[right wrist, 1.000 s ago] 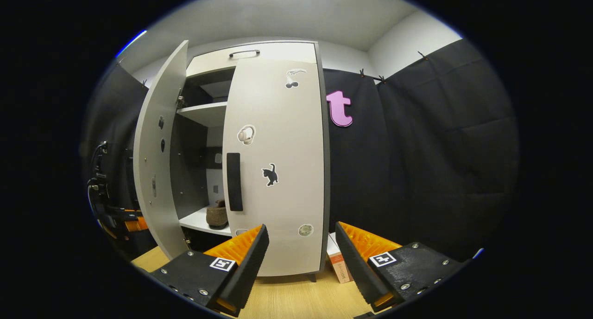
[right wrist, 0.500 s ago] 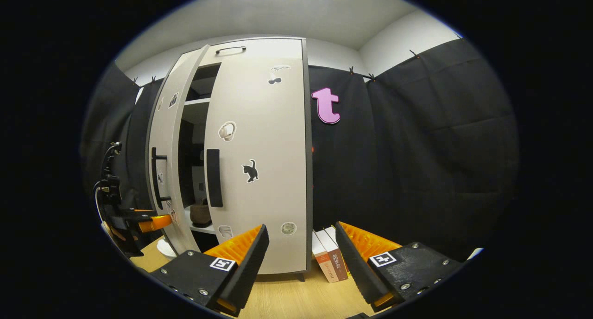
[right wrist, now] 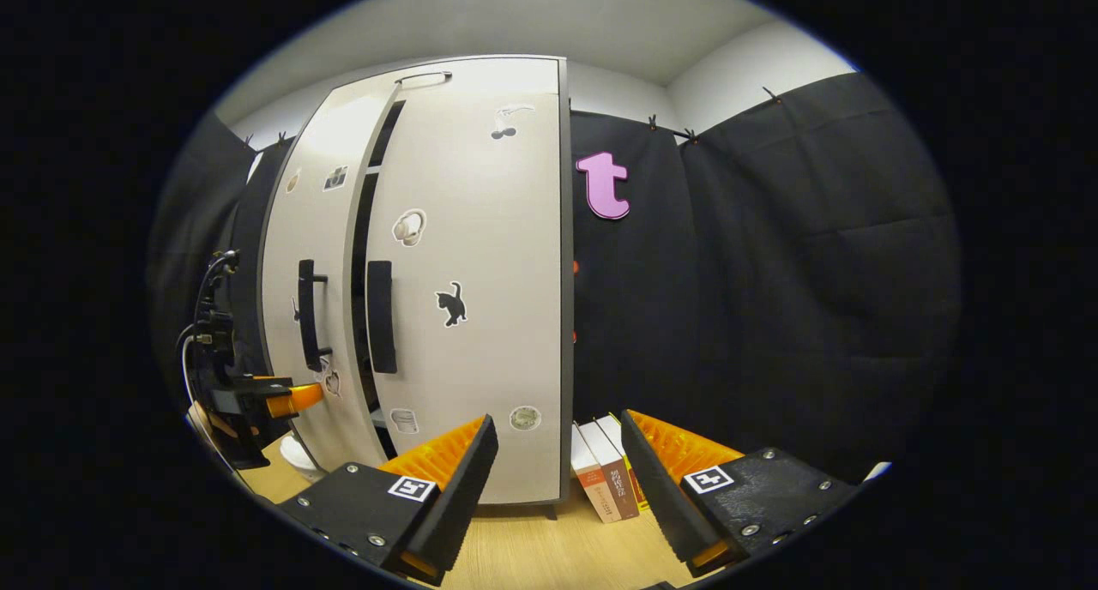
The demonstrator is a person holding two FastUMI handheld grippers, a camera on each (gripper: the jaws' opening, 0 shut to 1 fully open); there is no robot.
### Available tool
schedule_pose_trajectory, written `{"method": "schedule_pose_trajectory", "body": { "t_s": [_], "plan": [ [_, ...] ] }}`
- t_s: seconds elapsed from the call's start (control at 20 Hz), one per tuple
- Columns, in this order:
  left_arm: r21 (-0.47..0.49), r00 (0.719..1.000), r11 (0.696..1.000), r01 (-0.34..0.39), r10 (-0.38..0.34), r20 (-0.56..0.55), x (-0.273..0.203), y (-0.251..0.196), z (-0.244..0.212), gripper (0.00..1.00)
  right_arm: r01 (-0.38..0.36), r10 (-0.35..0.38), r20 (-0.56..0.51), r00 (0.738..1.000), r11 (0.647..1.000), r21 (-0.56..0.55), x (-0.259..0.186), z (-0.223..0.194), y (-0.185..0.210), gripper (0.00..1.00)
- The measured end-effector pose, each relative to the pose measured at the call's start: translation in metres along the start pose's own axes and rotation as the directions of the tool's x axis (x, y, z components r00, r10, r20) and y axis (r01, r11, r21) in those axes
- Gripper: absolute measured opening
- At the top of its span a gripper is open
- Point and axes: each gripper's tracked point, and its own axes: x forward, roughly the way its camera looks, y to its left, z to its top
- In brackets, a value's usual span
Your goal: Grab one shoe with the right hand and put it into the shoe cabinet, grab the other shoe with the left hand and put it into the shoe cabinet; then close the right door with the right hand and the left door with the left hand.
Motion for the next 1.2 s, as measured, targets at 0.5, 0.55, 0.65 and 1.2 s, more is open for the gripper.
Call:
{"method": "schedule_pose_trajectory", "body": {
  "t_s": [0.5,0.55,0.65,1.2],
  "plan": [
    [0.020,0.996,0.996,-0.085,0.085,-0.013,-0.031,0.015,0.042,0.97,-0.105,0.105,0.001,0.994,0.994,0.010,0.039,0.017,0.028,0.90],
    [0.023,0.995,0.995,-0.097,0.097,0.003,-0.042,0.021,0.055,0.95,-0.114,0.114,0.005,0.994,0.994,0.007,0.041,0.021,0.030,0.90],
    [0.013,0.993,0.994,-0.112,0.112,0.040,-0.064,0.032,0.082,0.97,-0.130,0.130,0.011,0.991,0.991,0.005,0.043,0.030,0.033,0.90],
    [0.006,0.954,0.964,-0.265,0.261,0.150,-0.196,0.134,0.151,0.96,-0.162,0.166,0.064,0.984,0.985,-0.060,0.027,0.090,0.036,0.90]
  ]
}}
